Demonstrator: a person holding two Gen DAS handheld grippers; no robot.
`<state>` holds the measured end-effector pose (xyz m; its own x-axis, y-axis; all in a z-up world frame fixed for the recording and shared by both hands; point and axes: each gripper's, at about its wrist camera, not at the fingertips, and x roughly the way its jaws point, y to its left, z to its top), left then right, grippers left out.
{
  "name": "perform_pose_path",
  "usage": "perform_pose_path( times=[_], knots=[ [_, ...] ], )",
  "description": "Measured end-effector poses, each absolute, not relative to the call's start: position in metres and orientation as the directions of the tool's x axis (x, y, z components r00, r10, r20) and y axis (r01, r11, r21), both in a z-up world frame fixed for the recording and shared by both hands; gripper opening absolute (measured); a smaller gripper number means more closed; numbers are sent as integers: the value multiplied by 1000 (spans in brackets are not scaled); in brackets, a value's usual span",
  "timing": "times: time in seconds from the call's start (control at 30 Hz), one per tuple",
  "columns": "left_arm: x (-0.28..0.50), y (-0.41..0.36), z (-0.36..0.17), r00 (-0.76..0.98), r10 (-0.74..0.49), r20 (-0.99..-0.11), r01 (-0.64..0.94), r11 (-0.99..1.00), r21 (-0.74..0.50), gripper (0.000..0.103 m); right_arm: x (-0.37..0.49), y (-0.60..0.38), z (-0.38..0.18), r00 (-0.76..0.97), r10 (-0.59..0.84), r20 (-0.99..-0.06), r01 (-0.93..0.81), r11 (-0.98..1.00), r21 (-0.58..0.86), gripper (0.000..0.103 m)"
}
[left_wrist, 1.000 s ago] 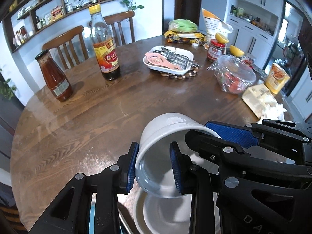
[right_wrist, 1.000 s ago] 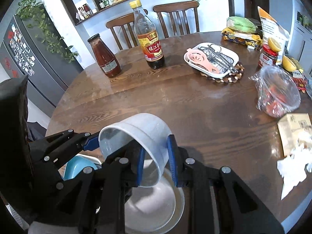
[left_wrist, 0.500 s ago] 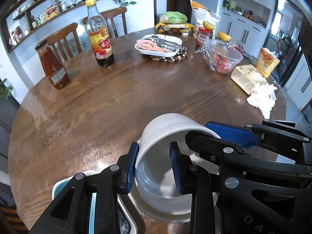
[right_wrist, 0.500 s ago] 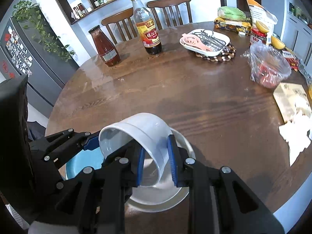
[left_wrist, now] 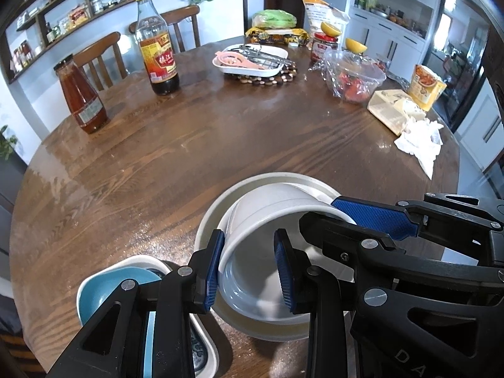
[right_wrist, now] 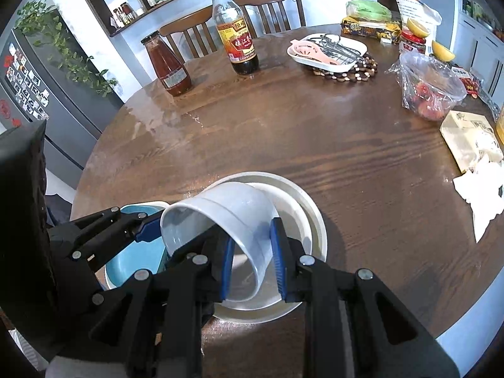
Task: Organize plates and bowls
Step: 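Carry the deep bowl and lower it into the white bowl stack with both grippers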
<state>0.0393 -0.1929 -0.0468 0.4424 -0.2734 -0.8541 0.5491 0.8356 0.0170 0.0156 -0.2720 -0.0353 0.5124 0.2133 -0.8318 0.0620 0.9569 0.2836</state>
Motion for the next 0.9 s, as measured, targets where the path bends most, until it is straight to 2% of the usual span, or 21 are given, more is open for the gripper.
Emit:
perform_pose_path(
  times=[0.5,0.7,0.9],
  knots=[
    [51,-197,-64,371,-257,-892,552,834,-11,33,27,-272,-53,460,224,-859,73,955,288,26],
    [59,-197,-70,320,-278,-906,551,832,-61,33,36,-277,-59,438,227,-870,88,952,293,26],
    [59,-201,-76,324,-268,-907,558,829,-45,33,39,-276,-66,428,215,-878,91,956,279,26]
  ],
)
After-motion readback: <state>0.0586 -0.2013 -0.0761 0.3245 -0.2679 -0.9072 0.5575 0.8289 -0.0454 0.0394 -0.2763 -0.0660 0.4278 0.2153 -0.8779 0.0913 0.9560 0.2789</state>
